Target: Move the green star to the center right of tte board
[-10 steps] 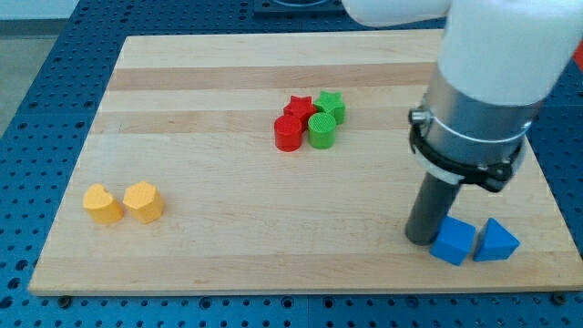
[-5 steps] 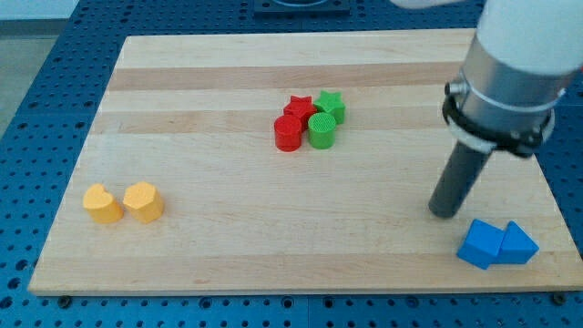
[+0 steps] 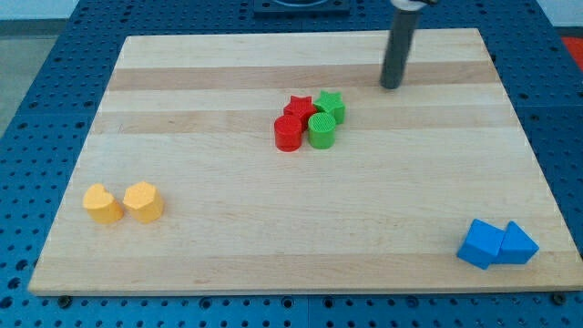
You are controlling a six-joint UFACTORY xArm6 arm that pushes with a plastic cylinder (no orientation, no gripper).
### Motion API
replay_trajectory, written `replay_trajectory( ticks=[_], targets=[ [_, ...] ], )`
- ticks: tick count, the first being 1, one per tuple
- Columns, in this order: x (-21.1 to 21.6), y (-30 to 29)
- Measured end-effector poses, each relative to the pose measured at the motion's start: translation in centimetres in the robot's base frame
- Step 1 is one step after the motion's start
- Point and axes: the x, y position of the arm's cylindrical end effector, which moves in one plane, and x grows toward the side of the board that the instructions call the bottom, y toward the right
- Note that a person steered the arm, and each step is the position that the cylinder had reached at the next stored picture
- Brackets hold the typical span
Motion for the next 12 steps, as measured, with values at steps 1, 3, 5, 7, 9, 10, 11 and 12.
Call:
replay_trajectory(
  ticks=[1, 3, 5, 7, 9, 10, 11, 12],
  targets=[
    [1.2, -6.8],
    [6.8, -10.9],
    [6.9, -11.2],
    [5.4, -4.0],
    [9.2, -2.0],
    [9.2, -2.0],
    [9.2, -1.9],
    [8.2, 0.0]
  ],
)
